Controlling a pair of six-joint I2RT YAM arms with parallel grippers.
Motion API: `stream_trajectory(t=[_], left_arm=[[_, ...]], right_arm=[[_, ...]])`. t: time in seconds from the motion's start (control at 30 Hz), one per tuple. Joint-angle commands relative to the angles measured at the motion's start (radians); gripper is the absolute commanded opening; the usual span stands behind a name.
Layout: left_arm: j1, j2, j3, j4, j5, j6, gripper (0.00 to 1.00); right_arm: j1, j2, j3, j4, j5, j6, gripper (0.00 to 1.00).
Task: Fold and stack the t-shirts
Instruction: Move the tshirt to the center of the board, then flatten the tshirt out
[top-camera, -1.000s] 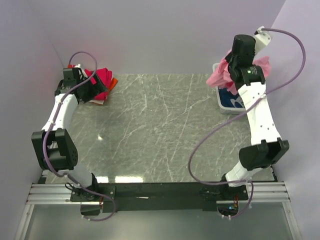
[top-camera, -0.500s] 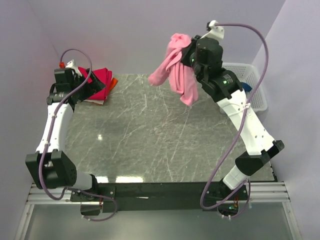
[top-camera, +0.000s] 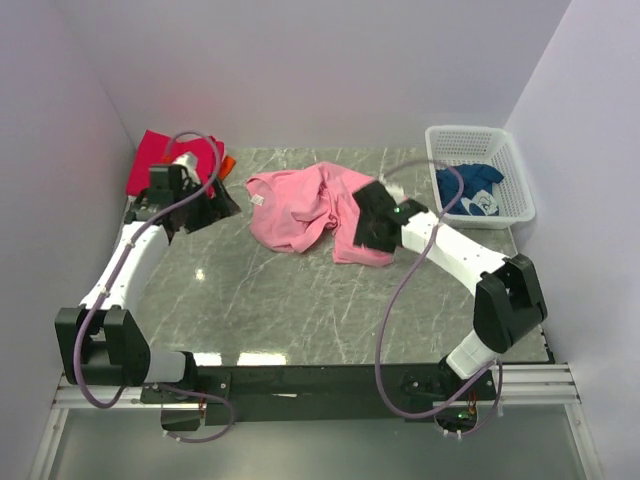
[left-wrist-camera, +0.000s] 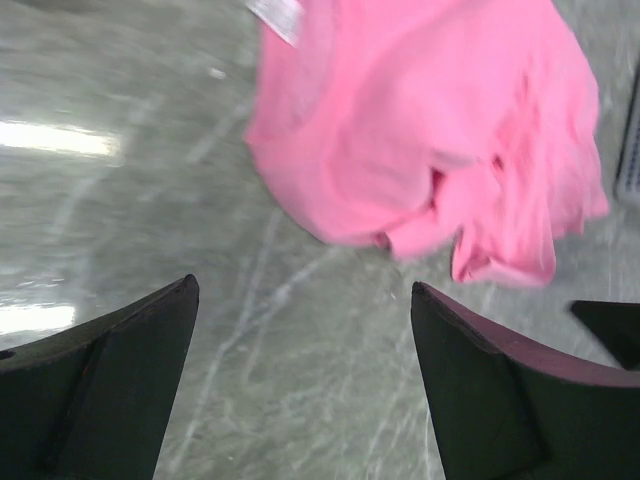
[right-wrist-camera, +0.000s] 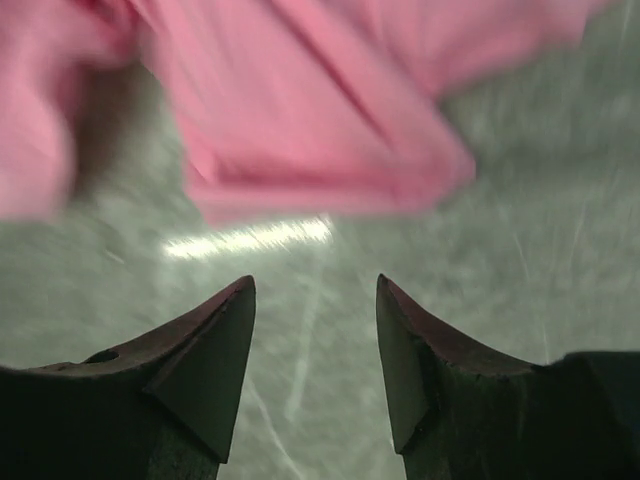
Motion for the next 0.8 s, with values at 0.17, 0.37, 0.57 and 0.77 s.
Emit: stream_trajectory(t=[0.17,0.37,0.57,0.77], left_arm=[[-0.135,0.091,-0.044,0.024,0.002,0.042,0.92],[-0.24,0.227,0.0,0.041,0.029,0.04,0.88],[-0.339,0.291,0.077,0.045,0.008,0.055,0.87],[-0.391,0.392,0.115,0.023,0.034,0.056,0.69]], right_arm=[[-0.004,-0.227,-0.348,0.106,-0.11,0.136,0.58],[-0.05,-0.302,-0.486,0.167,-0.147,0.196,0.58],[-0.137,-0.316,-0.518,0.201,-0.191,0.216,0.57],[-0.187,-0.316,-0.54,0.246,-0.236,0.225,0.56]])
